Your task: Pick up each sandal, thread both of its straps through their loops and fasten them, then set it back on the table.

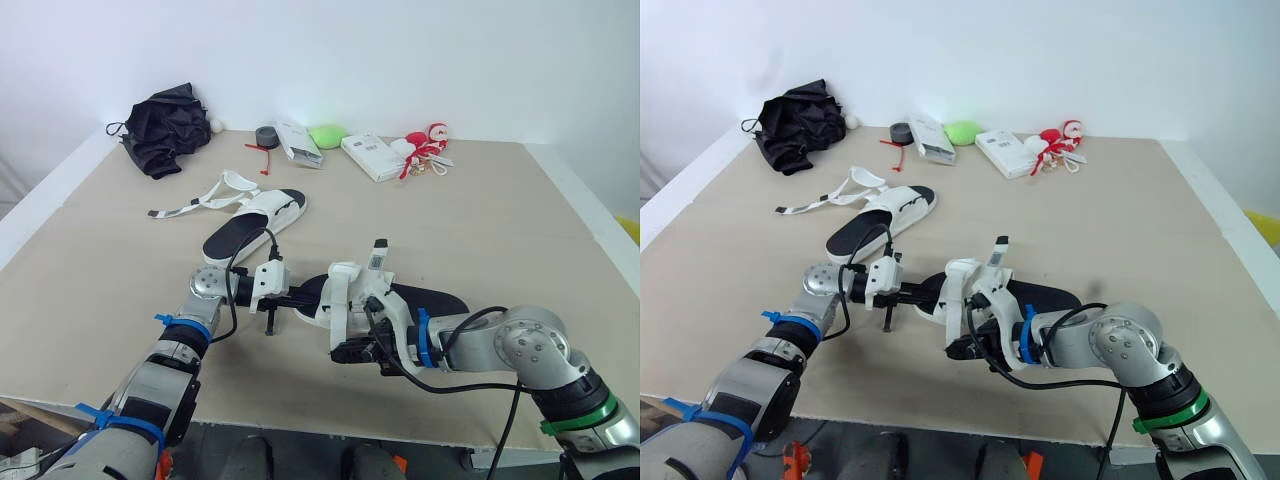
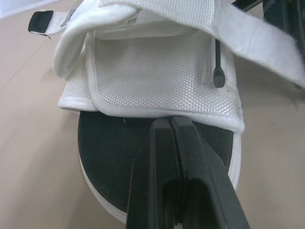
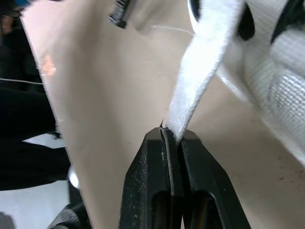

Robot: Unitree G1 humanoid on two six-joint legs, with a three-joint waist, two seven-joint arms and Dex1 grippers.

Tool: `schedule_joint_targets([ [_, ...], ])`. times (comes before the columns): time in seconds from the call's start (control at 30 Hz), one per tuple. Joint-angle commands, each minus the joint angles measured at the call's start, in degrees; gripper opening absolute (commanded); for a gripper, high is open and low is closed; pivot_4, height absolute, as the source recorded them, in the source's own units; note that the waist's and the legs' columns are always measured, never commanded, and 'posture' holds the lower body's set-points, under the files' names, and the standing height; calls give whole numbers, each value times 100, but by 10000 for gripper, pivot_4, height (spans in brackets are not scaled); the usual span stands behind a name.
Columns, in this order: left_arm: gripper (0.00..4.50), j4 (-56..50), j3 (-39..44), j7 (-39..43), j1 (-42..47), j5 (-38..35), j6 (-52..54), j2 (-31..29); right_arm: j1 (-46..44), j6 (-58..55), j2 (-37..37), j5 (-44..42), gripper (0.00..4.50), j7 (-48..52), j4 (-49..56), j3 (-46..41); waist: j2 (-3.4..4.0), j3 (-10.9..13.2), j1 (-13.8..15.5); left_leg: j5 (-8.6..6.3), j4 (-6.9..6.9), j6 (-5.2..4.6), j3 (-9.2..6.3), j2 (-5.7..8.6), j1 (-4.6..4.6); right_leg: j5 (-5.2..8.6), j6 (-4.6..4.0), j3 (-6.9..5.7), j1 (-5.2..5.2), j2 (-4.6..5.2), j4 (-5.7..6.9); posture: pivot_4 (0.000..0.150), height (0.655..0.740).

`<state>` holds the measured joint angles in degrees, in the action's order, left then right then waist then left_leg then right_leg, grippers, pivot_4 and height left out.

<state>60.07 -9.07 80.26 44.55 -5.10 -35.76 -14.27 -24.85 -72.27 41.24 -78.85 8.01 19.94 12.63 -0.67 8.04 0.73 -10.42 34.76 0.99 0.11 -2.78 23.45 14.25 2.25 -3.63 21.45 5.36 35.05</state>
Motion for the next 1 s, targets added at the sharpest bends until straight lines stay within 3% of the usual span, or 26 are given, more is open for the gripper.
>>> schedule_joint_targets([
  [0.03, 0, 594, -386, -27, -374, 606, 302, -161, -538, 218, -201, -1260, 395, 70, -88, -781, 3, 3, -12, 0, 0, 0, -1, -1, 0, 0, 0, 0, 0, -1, 0, 1500, 7400],
  [0.2, 0, 592, -401, -26, -367, 607, 294, -136, -1376, 10, -209, -1322, 395, -235, -999, -884, -16, 5, -12, -1, -4, 0, -2, -2, 3, 0, 0, -7, 6, -1, 0, 1500, 7400],
  [0.4, 0, 600, -398, -63, -367, 616, 273, -112, -1951, -433, -429, -137, 395, -25, -1996, -550, -1, 2, -5, 0, -8, -2, 14, 3, 7, -3, -4, -7, 12, 11, 0, 1500, 7400],
  [0.6, 0, 568, -382, -81, -416, 602, 258, -123, -1980, -789, -724, 559, 395, 361, -2283, -495, 8, -1, -1, 9, -7, -16, 9, 3, 15, -5, -4, -13, 13, 1, 4, 1500, 7400],
  [1.0, 0, 506, -379, -97, -557, 588, 249, -152, -1848, -1767, -1096, 610, 395, 744, -2084, -993, 15, -7, -1, 8, -8, -16, 4, 3, 15, -6, -4, -16, 11, 1, 4, 1500, 7400],
])
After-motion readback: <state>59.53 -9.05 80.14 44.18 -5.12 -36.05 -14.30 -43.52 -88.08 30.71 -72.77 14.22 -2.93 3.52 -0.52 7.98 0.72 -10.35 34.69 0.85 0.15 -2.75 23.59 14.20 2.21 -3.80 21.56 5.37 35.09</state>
